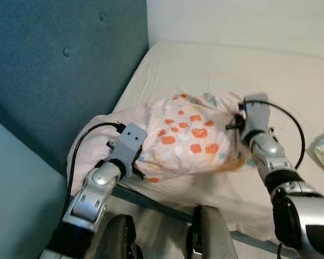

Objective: Clean up the room

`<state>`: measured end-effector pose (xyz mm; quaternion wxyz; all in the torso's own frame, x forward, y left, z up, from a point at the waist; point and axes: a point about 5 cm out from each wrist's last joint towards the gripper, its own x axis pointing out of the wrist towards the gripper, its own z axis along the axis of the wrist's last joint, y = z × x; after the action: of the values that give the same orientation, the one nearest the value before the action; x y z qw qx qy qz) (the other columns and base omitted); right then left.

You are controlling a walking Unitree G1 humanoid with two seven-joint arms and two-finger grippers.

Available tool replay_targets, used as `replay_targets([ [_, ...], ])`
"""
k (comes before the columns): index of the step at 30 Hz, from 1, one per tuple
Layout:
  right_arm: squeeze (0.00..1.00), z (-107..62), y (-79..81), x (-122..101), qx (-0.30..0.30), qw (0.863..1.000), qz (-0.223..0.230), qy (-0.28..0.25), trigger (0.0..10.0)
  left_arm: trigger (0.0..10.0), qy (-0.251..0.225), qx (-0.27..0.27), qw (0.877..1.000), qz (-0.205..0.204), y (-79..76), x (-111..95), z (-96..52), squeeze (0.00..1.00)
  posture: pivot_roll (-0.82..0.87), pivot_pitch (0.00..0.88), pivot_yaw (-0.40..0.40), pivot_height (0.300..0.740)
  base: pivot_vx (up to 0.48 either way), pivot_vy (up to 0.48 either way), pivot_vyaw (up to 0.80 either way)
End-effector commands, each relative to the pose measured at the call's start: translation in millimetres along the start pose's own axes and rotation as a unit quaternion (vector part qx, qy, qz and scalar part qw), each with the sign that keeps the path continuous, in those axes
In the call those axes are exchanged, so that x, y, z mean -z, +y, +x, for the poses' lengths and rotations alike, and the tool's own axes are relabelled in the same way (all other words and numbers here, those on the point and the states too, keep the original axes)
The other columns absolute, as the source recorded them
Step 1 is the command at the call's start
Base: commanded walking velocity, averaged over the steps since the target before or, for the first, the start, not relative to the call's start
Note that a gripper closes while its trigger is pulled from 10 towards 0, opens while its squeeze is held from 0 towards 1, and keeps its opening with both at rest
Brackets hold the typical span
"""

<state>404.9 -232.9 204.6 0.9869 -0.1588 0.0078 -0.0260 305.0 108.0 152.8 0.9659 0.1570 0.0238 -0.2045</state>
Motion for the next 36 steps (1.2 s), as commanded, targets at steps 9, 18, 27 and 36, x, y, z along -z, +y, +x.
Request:
replay_targets([
  [9, 0.0, 12.7, 10.1, -56, -0.003, 0.997, -0.038, -0.062, 10.0, 10.0, -0.036, 0.022, 0.999, -0.011, -27.7, -18, -32.8, 0.0, 0.2, 0.374, -0.018, 0.61, 0.0, 0.0, 0.0],
  [18, 0.0, 14.3, 18.6, -63, -0.016, 0.995, -0.07, -0.069, 10.0, 10.0, -0.072, 0.125, 0.989, -0.034, -88.6, -29, -42.5, 0.0, 0.2, 0.37, -0.018, 0.61, 0.0, 0.0, 0.0],
  [27, 0.0, 14.8, 19.1, -62, -0.012, 0.995, -0.072, -0.061, 10.0, 10.0, -0.074, 0.072, 0.994, -0.029, -119.9, -36, -24.6, 0.0, 0.23, 0.367, -0.01, 0.61, 0.0, 0.0, 0.0],
  [36, 0.0, 12.2, 33.1, -41, -0.048, 0.996, -0.073, -0.033, 10.0, 10.0, -0.092, 0.078, 0.992, -0.039, -131.3, -58, -13.5, 0.0, 0.23, 0.367, -0.004, 0.61, 0.0, 0.0, 0.0],
])
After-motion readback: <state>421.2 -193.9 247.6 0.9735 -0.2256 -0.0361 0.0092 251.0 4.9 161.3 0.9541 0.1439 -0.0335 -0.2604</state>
